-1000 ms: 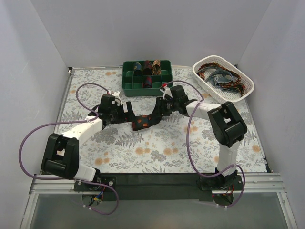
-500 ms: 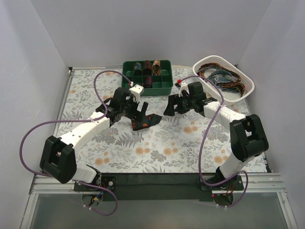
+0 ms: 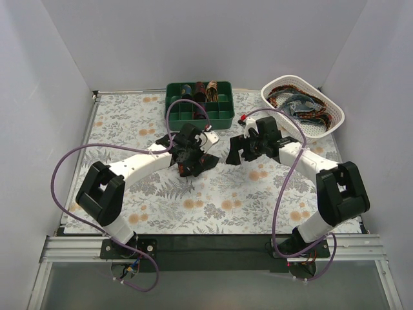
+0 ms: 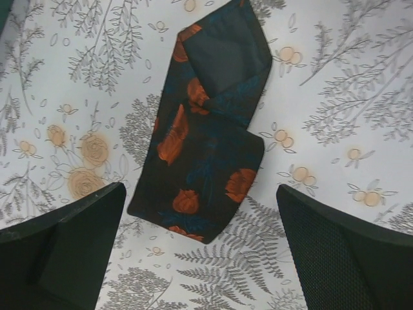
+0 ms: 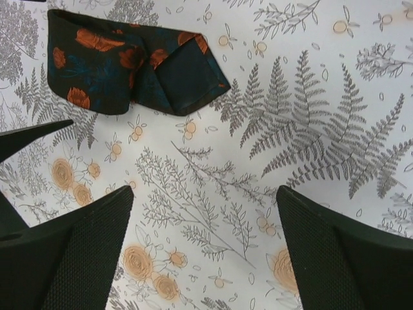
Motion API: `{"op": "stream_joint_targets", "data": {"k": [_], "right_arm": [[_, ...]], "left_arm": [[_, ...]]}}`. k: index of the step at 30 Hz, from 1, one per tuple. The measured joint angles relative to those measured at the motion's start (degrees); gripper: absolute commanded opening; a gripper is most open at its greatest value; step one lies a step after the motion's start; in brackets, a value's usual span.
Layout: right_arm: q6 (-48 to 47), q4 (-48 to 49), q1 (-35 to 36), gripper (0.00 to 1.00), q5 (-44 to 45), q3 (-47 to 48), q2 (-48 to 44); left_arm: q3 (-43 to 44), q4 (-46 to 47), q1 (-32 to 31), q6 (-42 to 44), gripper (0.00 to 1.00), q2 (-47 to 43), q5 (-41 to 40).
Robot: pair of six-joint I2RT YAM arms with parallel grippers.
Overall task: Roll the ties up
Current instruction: Roll the tie
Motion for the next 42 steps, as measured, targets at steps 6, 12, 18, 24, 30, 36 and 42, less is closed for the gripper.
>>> {"op": "stream_joint_targets", "data": {"k": [6, 12, 18, 24, 30, 36, 42], "right_arm": [[1.7, 1.4, 0.0, 0.61, -1.2, 4.2, 6.1], [6.1, 5.4, 0.0, 0.55, -5.0, 8.8, 13.2], [10.3, 10.1, 0.0, 0.42, -9.0, 11.0, 18.1], [13.5, 13.8, 0.0, 0.24, -12.2, 11.1, 21.2], [14.9, 14.7, 0.4, 0.19, -14.0, 12.1, 24.3], [16.4, 17.0, 0.9, 0.18, -15.3, 12.5, 26.7], [17.7, 18.7, 1.1, 0.16, -16.2, 13.1, 28.6]], "left_arm": [[1.1, -0.2, 0.0, 4.0, 0.98, 2.2, -3.2], [1.6, -0.2, -0.4, 7.2, 0.98, 3.6, -4.2], [3.3, -0.2, -0.7, 8.9, 0.98, 5.4, -2.3], [3.6, -0.2, -0.7, 9.8, 0.98, 7.6, -1.2], [3.7, -1.4, -0.7, 10.2, 0.98, 8.9, -0.4], [4.2, -1.6, -0.7, 10.1, 0.98, 8.9, 0.9], [4.2, -1.4, -0.7, 10.1, 0.98, 9.0, 1.0]]}}
